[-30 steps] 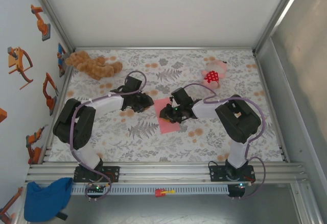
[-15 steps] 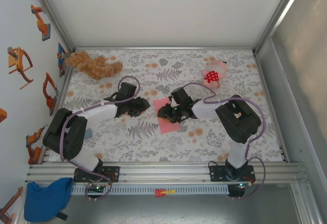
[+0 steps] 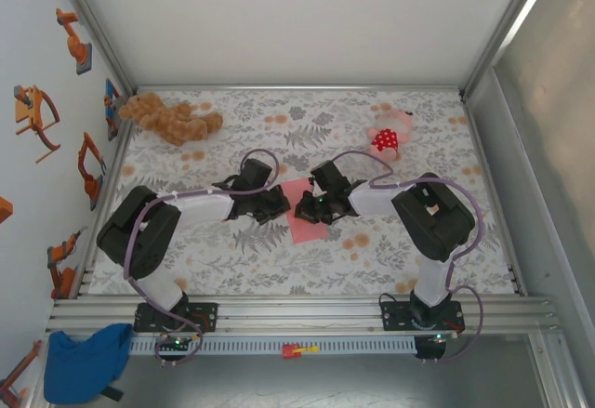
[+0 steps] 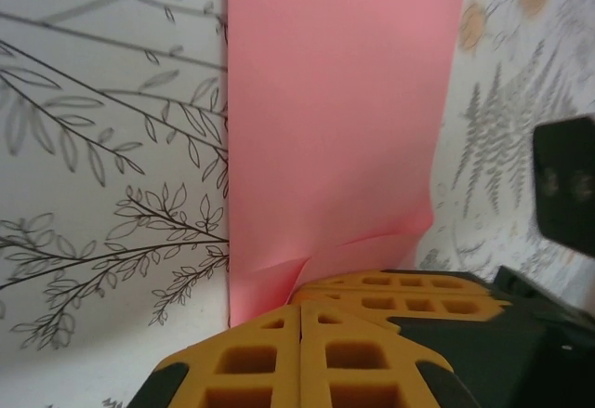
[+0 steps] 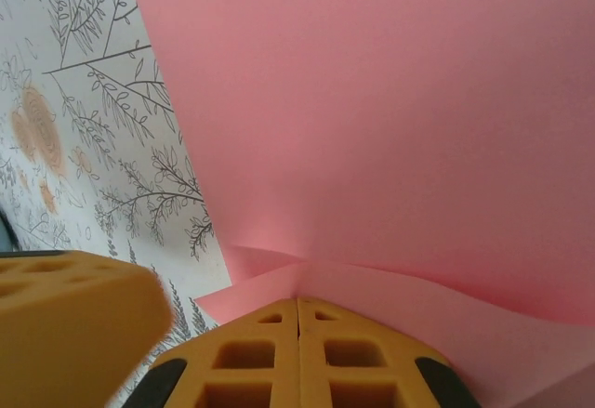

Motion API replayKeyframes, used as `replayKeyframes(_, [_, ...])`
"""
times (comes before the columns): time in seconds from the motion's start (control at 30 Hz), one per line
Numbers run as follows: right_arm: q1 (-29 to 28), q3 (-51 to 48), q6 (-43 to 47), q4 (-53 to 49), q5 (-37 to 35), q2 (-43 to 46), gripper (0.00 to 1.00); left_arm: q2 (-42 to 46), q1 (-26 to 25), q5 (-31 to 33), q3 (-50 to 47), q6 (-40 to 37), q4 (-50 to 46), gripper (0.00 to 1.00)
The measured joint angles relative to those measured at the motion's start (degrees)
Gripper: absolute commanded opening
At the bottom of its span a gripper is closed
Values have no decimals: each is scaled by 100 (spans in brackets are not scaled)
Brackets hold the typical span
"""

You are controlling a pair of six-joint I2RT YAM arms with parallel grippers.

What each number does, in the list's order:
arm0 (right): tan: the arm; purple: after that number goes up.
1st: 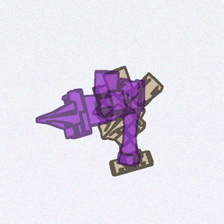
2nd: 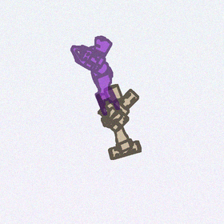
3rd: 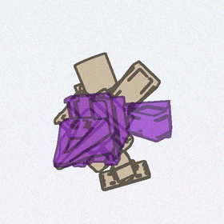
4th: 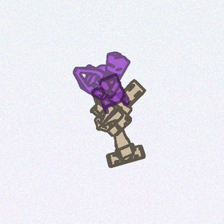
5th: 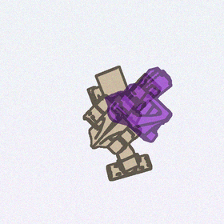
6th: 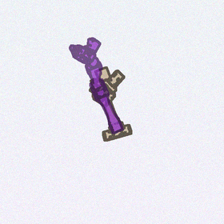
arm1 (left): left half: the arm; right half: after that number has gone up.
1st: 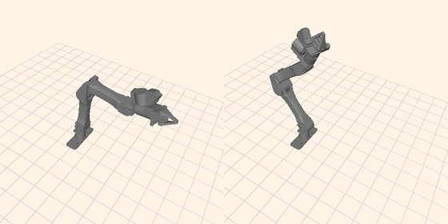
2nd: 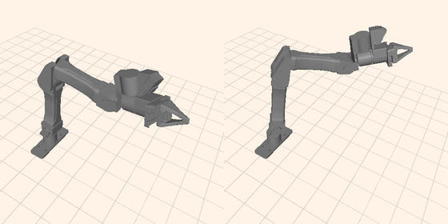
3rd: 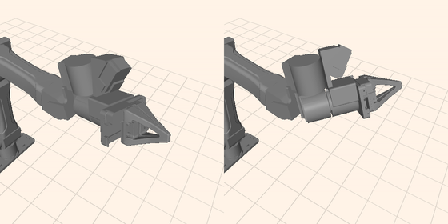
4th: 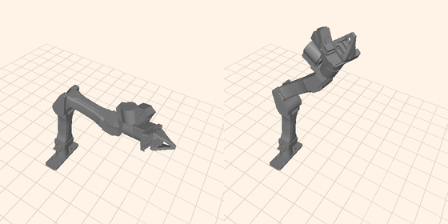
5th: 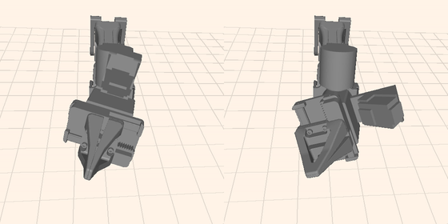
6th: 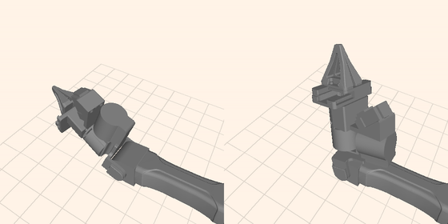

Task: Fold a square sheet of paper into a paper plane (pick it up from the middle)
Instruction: Fold the triangle a second time at the center of the table.

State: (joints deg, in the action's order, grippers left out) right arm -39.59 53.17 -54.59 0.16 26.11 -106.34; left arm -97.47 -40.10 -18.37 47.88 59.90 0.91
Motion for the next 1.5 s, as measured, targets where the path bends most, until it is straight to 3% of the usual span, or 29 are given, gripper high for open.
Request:
replayKeyframes(0.73, [-13, -50, 2, 7, -63, 116, 0, -546, -87, 319, 636, -173, -835, 0])
replayKeyframes(0.97, [133, -170, 216, 26, -138, 501, 0, -603, -87, 341, 758, -339, -1005, 0])
replayKeyframes(1.5, [393, -549, 306, 479, -245, 354, 0, -706, -59, 282, 960, -664, -1239, 0])
